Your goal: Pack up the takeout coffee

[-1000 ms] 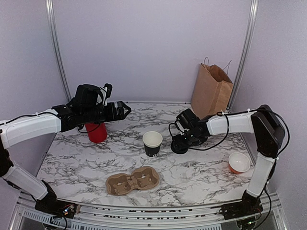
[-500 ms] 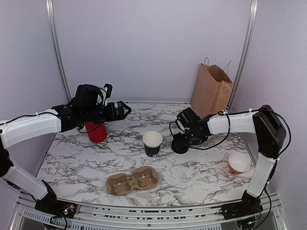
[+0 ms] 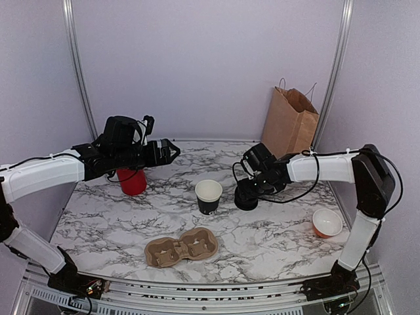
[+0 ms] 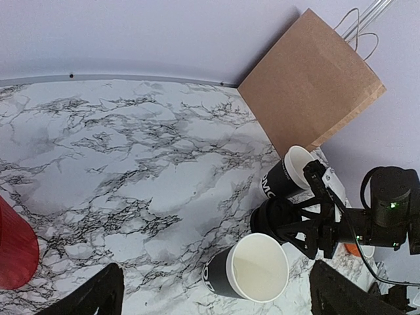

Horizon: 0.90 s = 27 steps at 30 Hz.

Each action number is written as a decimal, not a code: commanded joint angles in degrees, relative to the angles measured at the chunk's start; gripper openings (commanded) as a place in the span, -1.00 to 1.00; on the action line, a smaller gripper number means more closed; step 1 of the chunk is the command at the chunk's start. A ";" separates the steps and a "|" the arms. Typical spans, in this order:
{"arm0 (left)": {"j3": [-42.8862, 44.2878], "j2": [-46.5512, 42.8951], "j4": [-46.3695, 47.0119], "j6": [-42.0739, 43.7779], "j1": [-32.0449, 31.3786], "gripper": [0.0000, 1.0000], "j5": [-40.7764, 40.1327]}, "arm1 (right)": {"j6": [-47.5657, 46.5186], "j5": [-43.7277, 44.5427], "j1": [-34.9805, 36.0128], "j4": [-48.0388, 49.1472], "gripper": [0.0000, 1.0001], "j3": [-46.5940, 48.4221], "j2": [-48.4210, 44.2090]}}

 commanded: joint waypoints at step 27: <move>0.28 0.37 0.70 -1.06 0.25 0.98 1.11 | -0.21 1.14 0.63 -2.36 0.51 3.50 -2.88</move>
